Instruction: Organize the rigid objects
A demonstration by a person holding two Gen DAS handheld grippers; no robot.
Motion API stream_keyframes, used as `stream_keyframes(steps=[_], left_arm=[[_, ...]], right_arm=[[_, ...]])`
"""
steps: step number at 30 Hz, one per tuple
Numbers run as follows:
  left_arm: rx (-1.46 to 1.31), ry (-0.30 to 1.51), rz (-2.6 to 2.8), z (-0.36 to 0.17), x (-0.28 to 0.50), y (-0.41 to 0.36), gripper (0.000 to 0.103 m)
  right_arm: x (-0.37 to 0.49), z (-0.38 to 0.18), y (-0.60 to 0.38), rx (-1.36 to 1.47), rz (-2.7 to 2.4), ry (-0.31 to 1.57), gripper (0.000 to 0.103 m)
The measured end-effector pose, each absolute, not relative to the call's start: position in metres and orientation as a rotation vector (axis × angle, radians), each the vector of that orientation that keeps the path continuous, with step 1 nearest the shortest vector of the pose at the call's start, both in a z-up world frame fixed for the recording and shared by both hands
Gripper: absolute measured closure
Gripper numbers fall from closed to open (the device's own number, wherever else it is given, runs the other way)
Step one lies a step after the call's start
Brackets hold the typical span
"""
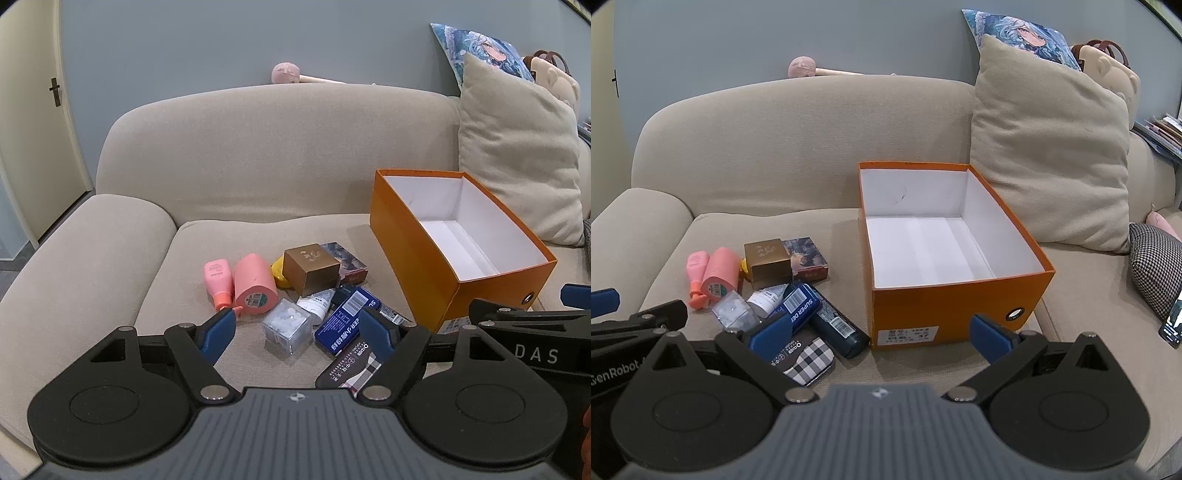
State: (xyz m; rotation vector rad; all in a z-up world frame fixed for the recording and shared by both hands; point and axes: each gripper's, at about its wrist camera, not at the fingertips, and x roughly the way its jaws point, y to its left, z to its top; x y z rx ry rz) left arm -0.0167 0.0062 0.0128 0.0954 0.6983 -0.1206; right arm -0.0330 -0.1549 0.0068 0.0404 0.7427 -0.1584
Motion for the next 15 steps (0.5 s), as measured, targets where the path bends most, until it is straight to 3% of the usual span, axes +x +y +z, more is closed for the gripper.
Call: stream_keyframes(steps=[15], left_arm=[[0.096,0.707,-0.122,0.01,-0.0172,0.0044,0.017]], right_arm=[[-0.0324,0.0044,-0.1538,0.036,-0.16,0.751,0.001]])
